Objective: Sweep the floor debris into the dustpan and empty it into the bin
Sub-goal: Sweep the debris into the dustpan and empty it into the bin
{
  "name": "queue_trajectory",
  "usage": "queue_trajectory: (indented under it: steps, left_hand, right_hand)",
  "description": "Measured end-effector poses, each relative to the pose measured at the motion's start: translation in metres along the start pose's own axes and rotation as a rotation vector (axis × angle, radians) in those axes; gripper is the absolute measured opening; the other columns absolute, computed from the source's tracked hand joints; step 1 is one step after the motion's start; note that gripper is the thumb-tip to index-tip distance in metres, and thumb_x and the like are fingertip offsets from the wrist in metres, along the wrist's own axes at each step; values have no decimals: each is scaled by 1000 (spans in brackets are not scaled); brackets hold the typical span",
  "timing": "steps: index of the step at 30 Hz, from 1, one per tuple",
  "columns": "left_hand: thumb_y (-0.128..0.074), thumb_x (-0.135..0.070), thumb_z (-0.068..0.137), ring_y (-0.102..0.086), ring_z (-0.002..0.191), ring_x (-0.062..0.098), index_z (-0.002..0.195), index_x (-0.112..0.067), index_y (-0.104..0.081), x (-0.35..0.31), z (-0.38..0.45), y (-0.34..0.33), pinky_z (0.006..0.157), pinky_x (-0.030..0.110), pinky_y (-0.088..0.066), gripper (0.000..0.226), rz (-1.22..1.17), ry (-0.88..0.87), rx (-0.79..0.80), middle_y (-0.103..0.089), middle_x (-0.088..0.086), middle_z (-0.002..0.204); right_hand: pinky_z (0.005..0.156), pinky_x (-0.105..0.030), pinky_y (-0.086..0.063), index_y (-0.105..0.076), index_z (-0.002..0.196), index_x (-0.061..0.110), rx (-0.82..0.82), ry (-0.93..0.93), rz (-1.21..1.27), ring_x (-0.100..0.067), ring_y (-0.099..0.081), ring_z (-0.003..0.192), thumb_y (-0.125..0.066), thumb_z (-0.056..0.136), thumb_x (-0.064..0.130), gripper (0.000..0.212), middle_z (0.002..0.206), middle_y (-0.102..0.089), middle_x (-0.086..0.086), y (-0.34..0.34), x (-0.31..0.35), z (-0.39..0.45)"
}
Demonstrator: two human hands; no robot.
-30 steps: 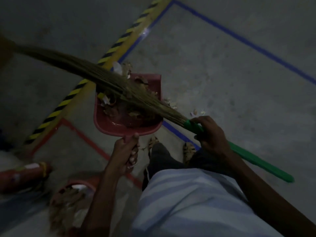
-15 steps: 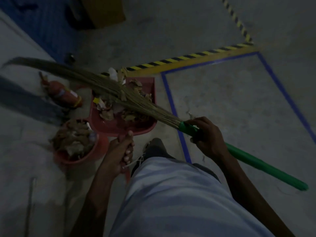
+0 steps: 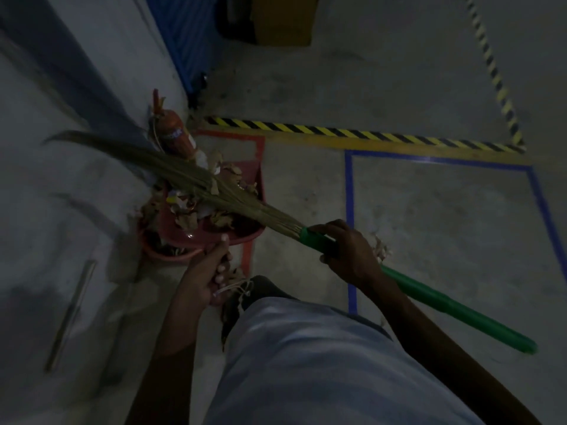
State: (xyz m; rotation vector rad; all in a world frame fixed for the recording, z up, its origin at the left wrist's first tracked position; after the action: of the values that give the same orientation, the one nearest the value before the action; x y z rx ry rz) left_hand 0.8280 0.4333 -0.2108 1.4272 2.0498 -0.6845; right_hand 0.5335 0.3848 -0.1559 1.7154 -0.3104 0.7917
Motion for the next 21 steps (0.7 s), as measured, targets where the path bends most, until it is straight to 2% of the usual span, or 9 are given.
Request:
queue_trajectory:
  steps: [2, 3, 9, 15, 17, 19, 21]
  left_hand:
    - [-62, -53, 94, -29, 31, 8, 69, -10, -53, -11, 22, 31, 35, 15, -23, 49, -30, 26, -23, -34, -2, 46]
    - [-60, -51, 96, -29, 31, 8, 68, -11, -52, -19, 31, 46, 34, 15, -23, 49, -38, 42, -36, -34, -3, 45]
    - [-58, -44, 100, -30, 31, 6, 65, -14, -50, -57, 93, 140, 33, 13, -23, 47, -80, 136, -67, -36, -5, 43]
    - [-57, -43, 99, -31, 30, 5, 71, -11, -47, -58, 175, 220, 31, 12, -23, 44, -68, 346, -31, -37, -6, 42]
    - [-65, -40, 94, -32, 30, 6, 68, -15, -44, -59, 198, 236, 32, 14, -27, 42, -38, 367, -41, -38, -5, 42]
    - [-68, -30, 95, -39, 35, 7, 67, -16, -47, -55, 220, 246, 37, 17, -35, 38, -23, 376, -60, -46, -3, 46]
    - [-78, -28, 89, -56, 54, 14, 81, -11, -60, -48, 242, 260, 48, 22, -50, 26, -8, 400, -104, -61, 5, 69]
  right_hand:
    - [76, -37, -54, -61, 131, 22, 40, 4, -36, -21, -60, 97, -81, 68, 2, 69, 118, -58, -1, -21, 24, 34]
    - [76, -38, -55, -62, 130, 22, 53, 8, -52, -22, -61, 97, -81, 68, 2, 68, 117, -59, -1, -32, 36, 51]
    - [74, -42, -57, -62, 129, 25, 135, -61, -101, -20, -61, 95, -74, 72, 0, 63, 116, -58, 1, -110, 103, 138]
    - [70, -44, -56, -64, 127, 26, 185, -159, -98, -25, -63, 91, -70, 73, 0, 61, 115, -59, 0, -168, 152, 190]
    - [69, -42, -56, -64, 127, 26, 187, -166, -115, -24, -62, 89, -69, 75, 0, 59, 114, -59, 0, -179, 161, 202]
    - [70, -41, -57, -62, 128, 27, 188, -160, -142, -20, -61, 88, -69, 77, 0, 58, 113, -58, 2, -184, 163, 212]
    - [70, -41, -57, -61, 129, 27, 178, -159, -164, -19, -61, 89, -69, 77, 1, 59, 112, -58, 3, -183, 163, 218]
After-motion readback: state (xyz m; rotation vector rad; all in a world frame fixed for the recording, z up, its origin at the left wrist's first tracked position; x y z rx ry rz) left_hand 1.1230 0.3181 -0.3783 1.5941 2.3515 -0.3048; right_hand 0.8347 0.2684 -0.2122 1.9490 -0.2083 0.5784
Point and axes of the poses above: each hand's wrist, its own z-axis towards the middle knuckle, its own y-axis out of the back of the hand, x = y × z, the point moved 4 cm from there along z, towards the middle knuckle
